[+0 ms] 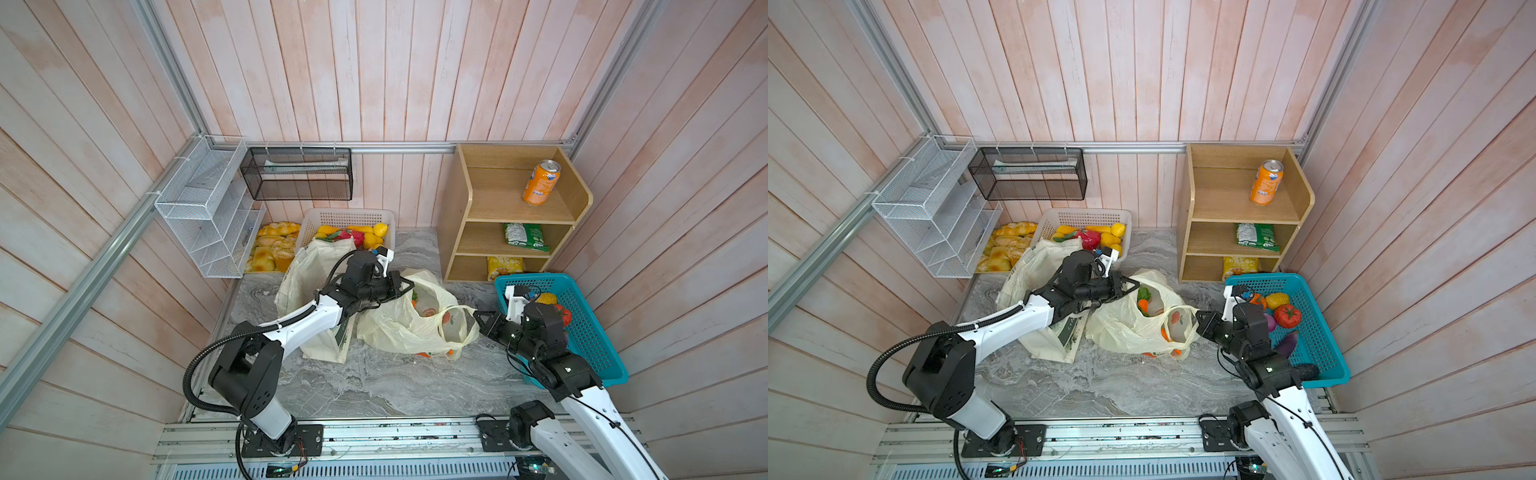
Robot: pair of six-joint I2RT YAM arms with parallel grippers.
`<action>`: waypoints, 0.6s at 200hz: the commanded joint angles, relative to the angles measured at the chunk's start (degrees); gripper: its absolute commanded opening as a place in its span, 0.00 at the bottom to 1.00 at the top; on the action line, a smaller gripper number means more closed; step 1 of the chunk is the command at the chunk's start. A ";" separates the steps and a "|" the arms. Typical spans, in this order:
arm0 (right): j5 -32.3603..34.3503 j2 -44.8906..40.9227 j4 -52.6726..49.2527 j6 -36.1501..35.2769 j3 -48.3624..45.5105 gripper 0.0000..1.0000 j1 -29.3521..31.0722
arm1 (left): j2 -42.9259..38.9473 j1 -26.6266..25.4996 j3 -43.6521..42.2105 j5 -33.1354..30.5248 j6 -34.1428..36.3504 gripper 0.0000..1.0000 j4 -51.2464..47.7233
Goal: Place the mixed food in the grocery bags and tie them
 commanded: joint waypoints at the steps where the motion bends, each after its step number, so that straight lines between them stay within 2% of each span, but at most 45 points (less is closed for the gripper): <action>1: -3.54 1.08 0.99 -1.73 6.37 0.00 -0.22 | 1.27 1.53 4.67 0.91 4.10 0.32 -3.17; 11: -4.43 2.12 1.29 -1.87 9.52 0.00 -0.24 | 1.28 2.24 6.33 0.90 5.30 0.49 -4.48; 18: -4.89 2.80 1.38 -1.87 11.67 0.00 -0.20 | 1.19 2.67 7.49 0.90 6.05 0.58 -5.38; 49: -7.53 6.61 3.76 -1.63 20.07 0.00 -0.09 | -0.52 4.28 11.69 1.41 9.46 0.80 -8.63; 86: -8.50 10.62 8.48 0.05 26.13 0.00 1.58 | -5.10 4.95 12.55 1.65 11.56 0.86 -8.18; 120: -4.36 13.35 10.60 -0.04 28.09 0.00 6.19 | -9.76 4.14 9.16 3.26 9.93 0.88 -1.32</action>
